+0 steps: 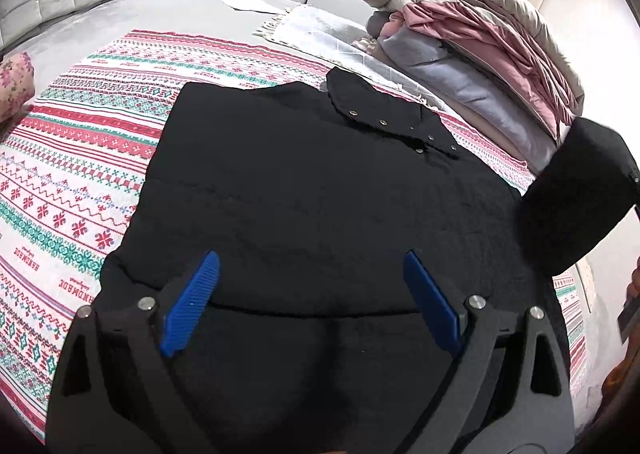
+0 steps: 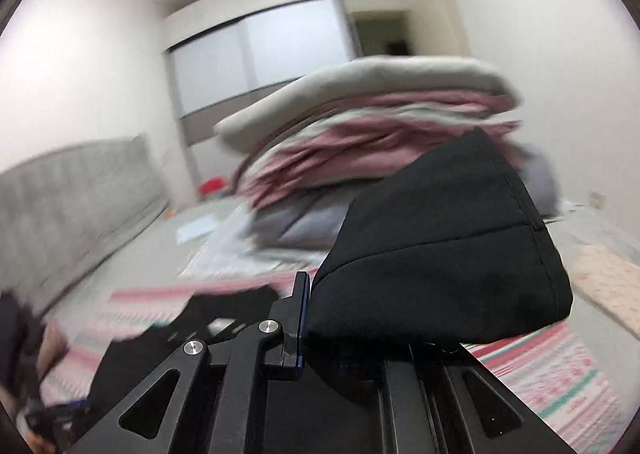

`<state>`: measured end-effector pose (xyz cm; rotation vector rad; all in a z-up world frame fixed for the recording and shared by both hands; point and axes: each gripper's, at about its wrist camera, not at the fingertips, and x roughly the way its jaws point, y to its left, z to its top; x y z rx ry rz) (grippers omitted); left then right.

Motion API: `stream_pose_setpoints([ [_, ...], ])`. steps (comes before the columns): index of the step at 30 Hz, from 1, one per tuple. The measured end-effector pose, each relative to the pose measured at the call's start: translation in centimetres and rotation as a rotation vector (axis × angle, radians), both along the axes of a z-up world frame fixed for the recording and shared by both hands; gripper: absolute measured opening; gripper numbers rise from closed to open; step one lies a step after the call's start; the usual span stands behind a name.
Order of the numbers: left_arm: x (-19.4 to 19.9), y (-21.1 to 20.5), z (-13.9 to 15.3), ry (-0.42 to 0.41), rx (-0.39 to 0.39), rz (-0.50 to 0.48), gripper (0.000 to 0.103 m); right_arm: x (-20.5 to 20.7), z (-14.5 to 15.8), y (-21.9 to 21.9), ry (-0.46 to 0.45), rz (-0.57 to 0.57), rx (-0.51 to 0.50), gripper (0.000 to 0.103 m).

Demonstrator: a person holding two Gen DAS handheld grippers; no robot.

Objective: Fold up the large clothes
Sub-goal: 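Grasp the other sleeve with the right gripper and fold it across the body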

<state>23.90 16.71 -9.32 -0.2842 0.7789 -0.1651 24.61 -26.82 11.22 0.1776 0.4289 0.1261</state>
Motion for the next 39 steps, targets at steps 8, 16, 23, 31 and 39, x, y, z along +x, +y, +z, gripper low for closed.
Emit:
stream_pose_setpoints([
  [8, -0.3, -1.6, 0.5, -0.028, 0.003, -0.050, 0.093, 0.7, -10.7, 11.4, 0.313, 0.300, -0.073, 0.040],
  [16, 1.6, -7.8, 3.2, -0.041, -0.004, -0.249, 0.093, -1.1, -13.0, 9.8, 0.399, 0.361, -0.002, 0.066],
  [23, 7.8, -13.8, -1.7, 0.156, 0.048, -0.268, 0.058, -0.2, -13.4, -1.1, 0.389, -0.015, 0.041, 0.067],
  [31, 5.4, -14.3, 0.1, -0.001, 0.222, -0.131, 0.017, -1.0, -16.2, -10.7, 0.435, -0.229, 0.159, 0.067],
  [39, 2.8, -14.5, 1.8, -0.151, 0.203, -0.150, 0.045, 0.2, -16.6, -9.5, 0.426, -0.202, 0.084, 0.067],
])
